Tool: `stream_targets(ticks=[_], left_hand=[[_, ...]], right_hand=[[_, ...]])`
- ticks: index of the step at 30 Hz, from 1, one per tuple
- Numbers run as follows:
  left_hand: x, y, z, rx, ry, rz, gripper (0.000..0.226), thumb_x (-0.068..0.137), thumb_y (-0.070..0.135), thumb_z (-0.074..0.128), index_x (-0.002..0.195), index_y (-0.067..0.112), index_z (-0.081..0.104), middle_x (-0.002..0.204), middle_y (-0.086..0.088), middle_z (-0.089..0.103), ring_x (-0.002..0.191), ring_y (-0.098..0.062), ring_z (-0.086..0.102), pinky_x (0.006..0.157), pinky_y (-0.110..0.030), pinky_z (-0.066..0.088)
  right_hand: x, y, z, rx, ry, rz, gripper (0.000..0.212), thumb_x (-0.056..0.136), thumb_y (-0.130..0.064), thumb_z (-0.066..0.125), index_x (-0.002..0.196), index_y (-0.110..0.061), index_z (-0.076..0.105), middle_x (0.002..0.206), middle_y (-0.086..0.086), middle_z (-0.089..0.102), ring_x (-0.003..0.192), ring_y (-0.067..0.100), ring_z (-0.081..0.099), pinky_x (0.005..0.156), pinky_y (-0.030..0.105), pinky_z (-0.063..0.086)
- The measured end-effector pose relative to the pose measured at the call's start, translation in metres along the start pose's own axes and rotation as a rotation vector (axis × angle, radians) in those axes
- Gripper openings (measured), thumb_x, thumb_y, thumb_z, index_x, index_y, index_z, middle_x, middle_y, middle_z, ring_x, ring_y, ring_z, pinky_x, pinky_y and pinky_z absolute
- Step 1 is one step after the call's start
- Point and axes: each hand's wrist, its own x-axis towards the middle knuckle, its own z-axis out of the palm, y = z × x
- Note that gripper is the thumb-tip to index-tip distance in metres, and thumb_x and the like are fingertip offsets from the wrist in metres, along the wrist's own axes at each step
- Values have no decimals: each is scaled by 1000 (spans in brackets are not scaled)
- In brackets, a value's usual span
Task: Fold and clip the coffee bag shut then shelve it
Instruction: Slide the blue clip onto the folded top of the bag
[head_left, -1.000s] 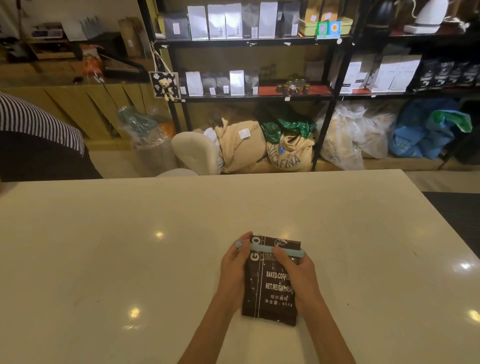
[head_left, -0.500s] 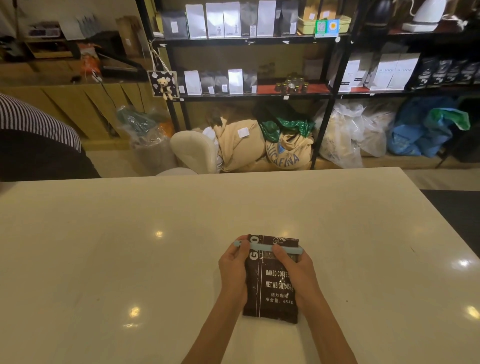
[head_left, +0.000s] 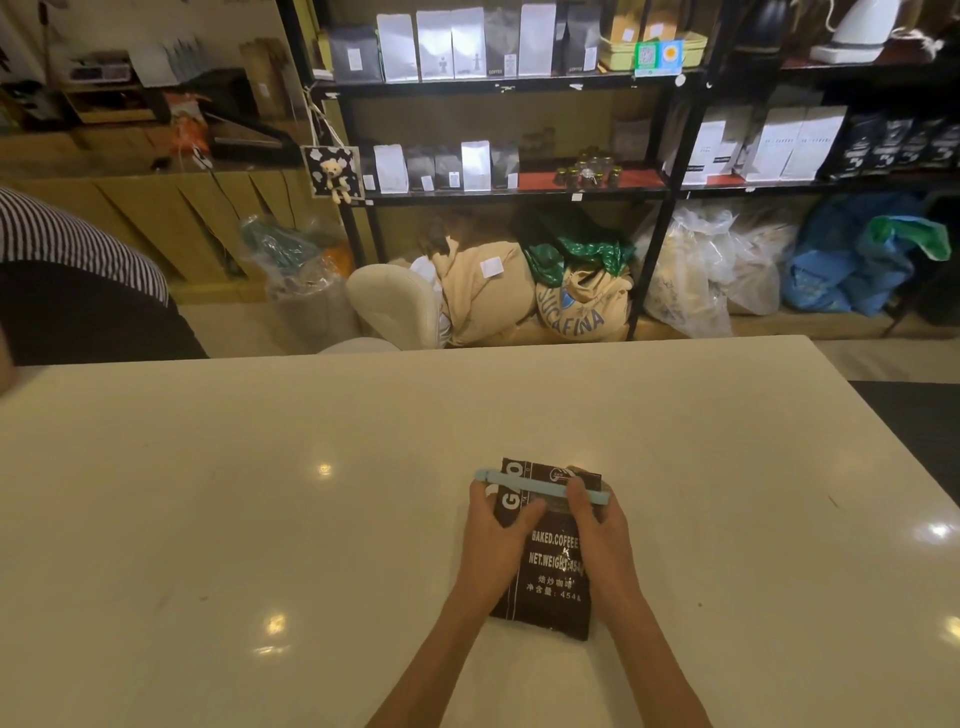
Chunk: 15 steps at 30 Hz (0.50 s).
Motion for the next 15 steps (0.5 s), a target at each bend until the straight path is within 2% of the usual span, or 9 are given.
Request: stream_targets(ticks=[3, 6, 8, 10, 13, 15], left_hand=[[4, 5, -5, -38, 155, 14, 35, 90, 24, 69, 118, 28, 49, 100, -2, 75, 81, -15, 77, 64, -31, 63], [2, 12, -6, -45, 224, 110, 24, 94, 20, 65, 114, 30, 55, 95, -3, 78, 81, -15, 77, 63, -28, 62], [-2, 18, -5, -90, 213, 137, 25, 97, 20, 61, 120, 27, 54, 95, -5, 78, 82, -17, 77, 61, -26, 61], [-5, 25, -6, -118, 165, 130, 29, 99, 23, 56, 127, 26, 49, 101, -9, 76, 85, -20, 77, 63, -27, 62], [-10, 30, -11, -103, 31, 52, 37, 95, 31, 63, 128, 27, 46, 110, -7, 73, 92, -18, 75, 72, -32, 63], [-15, 28, -13, 2, 6, 20, 36, 87, 37, 72, 118, 30, 53, 111, -3, 73, 93, -13, 74, 78, -33, 62]], right_hand=[[-8, 2, 5, -137, -99, -44, 45, 78, -57, 69, 115, -34, 56, 97, -3, 76, 81, 12, 77, 58, 22, 59], [-19, 10, 13, -323, -42, -159, 39, 78, -62, 66, 109, -39, 58, 97, -9, 75, 80, -1, 73, 61, 18, 58], [-22, 7, 15, -386, 38, -240, 44, 75, -71, 57, 103, -36, 60, 89, -10, 74, 76, -4, 71, 58, 15, 56], [-20, 0, 17, -440, 86, -285, 39, 77, -73, 50, 91, -38, 59, 80, -11, 73, 71, -5, 70, 55, 16, 55], [-14, -8, 17, -450, 118, -316, 35, 85, -68, 44, 86, -37, 62, 76, -10, 73, 68, -5, 70, 51, 16, 55], [-12, -10, 21, -458, 127, -328, 33, 94, -59, 43, 87, -34, 64, 75, -8, 72, 66, -5, 69, 48, 14, 51]])
